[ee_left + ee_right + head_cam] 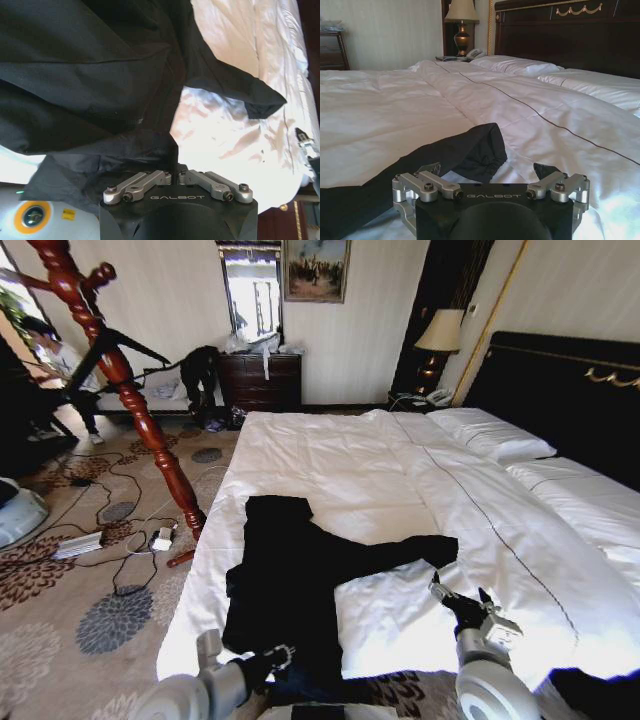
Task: Pick up the clothes from the bed and hang them on the clothes hanger.
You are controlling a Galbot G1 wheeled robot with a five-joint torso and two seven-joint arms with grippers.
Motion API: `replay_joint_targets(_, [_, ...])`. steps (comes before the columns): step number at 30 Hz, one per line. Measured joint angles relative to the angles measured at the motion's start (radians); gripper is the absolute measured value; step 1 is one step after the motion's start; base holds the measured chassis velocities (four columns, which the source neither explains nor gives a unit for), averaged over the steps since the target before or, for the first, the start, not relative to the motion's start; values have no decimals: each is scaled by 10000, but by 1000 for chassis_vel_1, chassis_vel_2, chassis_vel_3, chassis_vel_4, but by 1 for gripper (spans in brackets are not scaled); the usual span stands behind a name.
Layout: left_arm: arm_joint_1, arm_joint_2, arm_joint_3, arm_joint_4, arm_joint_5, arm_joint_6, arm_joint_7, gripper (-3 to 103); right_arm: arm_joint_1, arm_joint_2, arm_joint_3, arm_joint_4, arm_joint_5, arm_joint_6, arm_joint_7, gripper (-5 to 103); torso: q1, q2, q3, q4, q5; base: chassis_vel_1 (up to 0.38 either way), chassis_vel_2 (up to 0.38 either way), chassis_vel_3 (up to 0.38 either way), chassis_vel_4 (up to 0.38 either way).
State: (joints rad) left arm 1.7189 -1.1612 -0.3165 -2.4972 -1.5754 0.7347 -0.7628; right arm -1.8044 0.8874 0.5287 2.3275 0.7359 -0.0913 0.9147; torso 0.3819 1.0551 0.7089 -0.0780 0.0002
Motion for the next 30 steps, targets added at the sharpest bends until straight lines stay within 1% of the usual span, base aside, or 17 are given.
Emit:
replay_joint_targets(5, [-40,-28,110,23,225,4,-114,1,6,-30,63,-19,75,0,3,100,0,0,0,1,-3,0,0,0,0])
replay_joint_targets(6, [16,24,52,4,388,7,-128,1,6,-36,79,-18,87,1,5,100,0,0,0,1,-3,0,0,0,0])
replay_joint_targets(7, [113,107,-68,-6,610,27,-163,-2,6,-40,92,-19,97,0,8,100,0,0,0,1,-2,0,0,0,0])
replay_joint_targets(9, [365,297,-271,-14,1152,58,-269,8,7,-43,96,-12,107,0,15,100,0,0,0,1,-3,0,0,0,0])
replay_joint_targets(10, [365,297,-271,-14,1152,58,-269,8,7,-43,96,-12,107,0,15,100,0,0,0,1,-3,0,0,0,0])
replay_joint_targets(12, [681,470,-410,-17,1775,60,-301,19,31,-46,96,-1,115,0,18,100,-1,0,0,1,-3,0,0,0,0])
replay_joint_targets(13, [820,539,-457,-18,2010,60,-314,19,45,-46,88,4,117,1,18,100,-1,0,0,2,-3,0,0,0,0])
replay_joint_targets(14, [938,600,-506,-18,2326,63,-263,24,59,-46,80,7,119,0,19,100,-1,0,0,2,-3,0,0,0,0])
replay_joint_targets(15, [938,600,-506,-18,2326,63,-263,24,59,-46,80,7,119,0,19,100,-1,0,0,2,-3,0,0,0,0])
replay_joint_targets(18, [1008,670,-697,-21,2966,63,23,40,65,-47,61,48,120,-4,19,100,-2,0,-1,1,-3,0,0,0,0])
replay_joint_targets(20, [1001,671,-738,-22,3032,62,79,40,65,-51,61,60,121,-5,19,100,-2,0,0,1,-3,0,0,0,0])
replay_joint_targets(24, [1011,685,-1040,-26,3245,52,251,61,52,-102,116,104,147,-9,27,100,-2,0,0,1,-4,0,0,0,0])
replay_joint_targets(25, [1011,685,-1040,-26,3245,52,251,61,52,-102,116,104,147,-9,27,100,-2,0,0,1,-4,0,0,0,0])
replay_joint_targets(26, [1024,692,-1143,-27,3247,51,305,67,45,-102,127,115,154,-9,30,100,-2,0,0,2,-3,0,0,0,0])
replay_joint_targets(27, [1012,698,-1284,-27,3268,49,453,67,18,-90,152,134,156,-9,34,100,-2,0,0,3,-4,0,0,0,0])
replay_joint_targets(28, [880,721,-1499,-28,3532,49,788,72,-51,-51,219,157,145,-9,35,100,-2,0,0,6,-4,0,0,0,0])
replay_joint_targets(30, [641,730,-1884,-30,3894,32,1137,84,-147,-1,296,187,126,-9,41,100,-1,1,0,-6,-4,0,0,0,0])
